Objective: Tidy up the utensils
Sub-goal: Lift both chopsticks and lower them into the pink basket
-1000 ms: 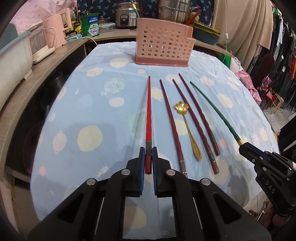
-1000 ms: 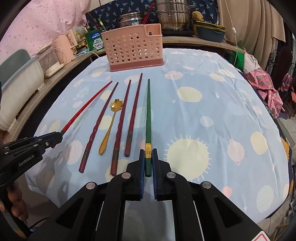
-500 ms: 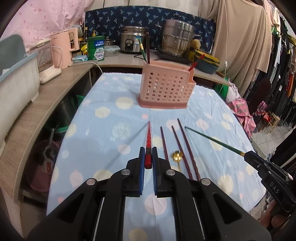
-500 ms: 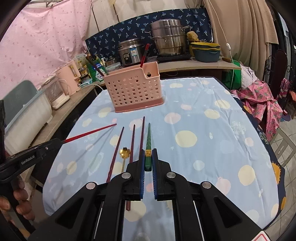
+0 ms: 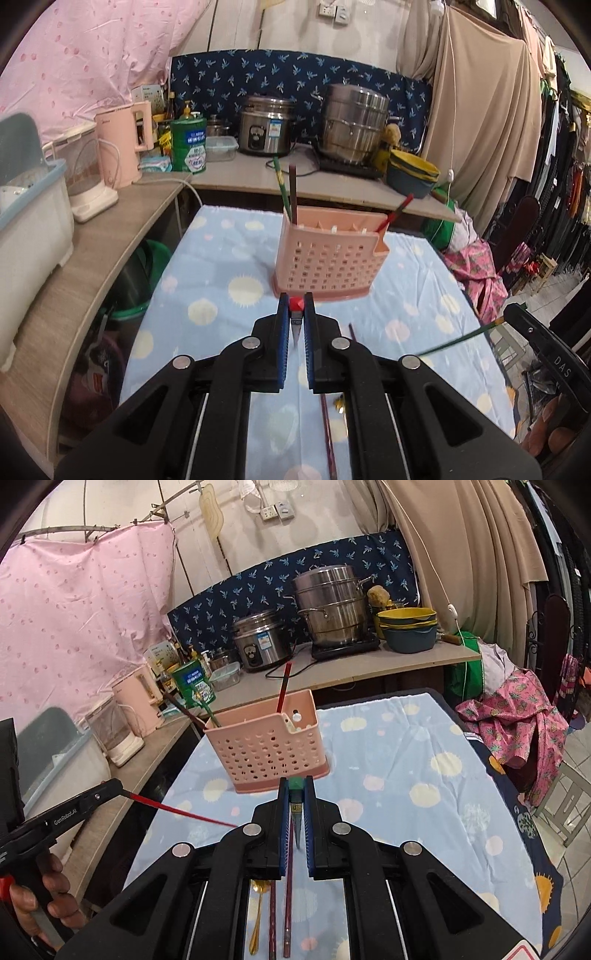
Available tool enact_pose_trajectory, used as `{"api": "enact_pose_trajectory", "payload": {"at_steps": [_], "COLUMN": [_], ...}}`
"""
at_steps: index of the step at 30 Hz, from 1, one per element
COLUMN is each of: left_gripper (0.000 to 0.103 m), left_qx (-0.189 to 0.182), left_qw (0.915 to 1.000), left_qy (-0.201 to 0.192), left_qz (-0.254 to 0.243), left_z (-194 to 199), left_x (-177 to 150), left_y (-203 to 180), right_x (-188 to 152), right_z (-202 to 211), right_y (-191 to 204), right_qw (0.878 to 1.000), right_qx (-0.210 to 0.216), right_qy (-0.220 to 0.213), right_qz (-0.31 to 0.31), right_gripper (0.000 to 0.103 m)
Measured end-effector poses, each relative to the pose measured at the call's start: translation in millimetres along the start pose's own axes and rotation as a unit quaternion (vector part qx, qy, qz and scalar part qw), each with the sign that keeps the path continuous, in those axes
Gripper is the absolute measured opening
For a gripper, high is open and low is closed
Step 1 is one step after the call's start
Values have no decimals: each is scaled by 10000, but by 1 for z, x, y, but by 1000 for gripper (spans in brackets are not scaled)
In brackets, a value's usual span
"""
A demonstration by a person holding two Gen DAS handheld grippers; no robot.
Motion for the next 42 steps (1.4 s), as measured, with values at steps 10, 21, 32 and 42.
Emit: {"api": "enact_pose_trajectory", "payload": {"at_steps": [10, 21, 32, 42], "left_gripper": [7, 7, 7, 7], "left_qx": [-161, -170, -60, 30], "left_qw": [9976, 9867, 9880, 9956], "left_qy": [-642, -1558, -1480, -907], "left_qz": [-193, -432, -427, -227], "left_z": [0, 0, -54, -99], "left_x": [73, 161, 179, 149], "left_y": [-16, -33, -18, 4], "right_x": [70, 155, 172, 132], "right_z": [-10, -37, -106, -151], "right_y": [11, 42, 58, 59], "right_qw": [9975, 9875, 9909, 9973], "right_qx": [188, 542, 353, 208], "right_qy": [-647, -1401, -1210, -607], "right_qz": [-214, -482, -476, -357], "right_gripper": [7, 7, 7, 7]}}
Point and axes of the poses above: each gripper's, at about its wrist camera, not at the fingertips, and z roughly against the way its jaws point, y to its left, x to its top, the point moved 1 cm from there along -z, roughly the way its jaws point, and after that the axes turned 9 degrees about -x, right-handed, at the moved point
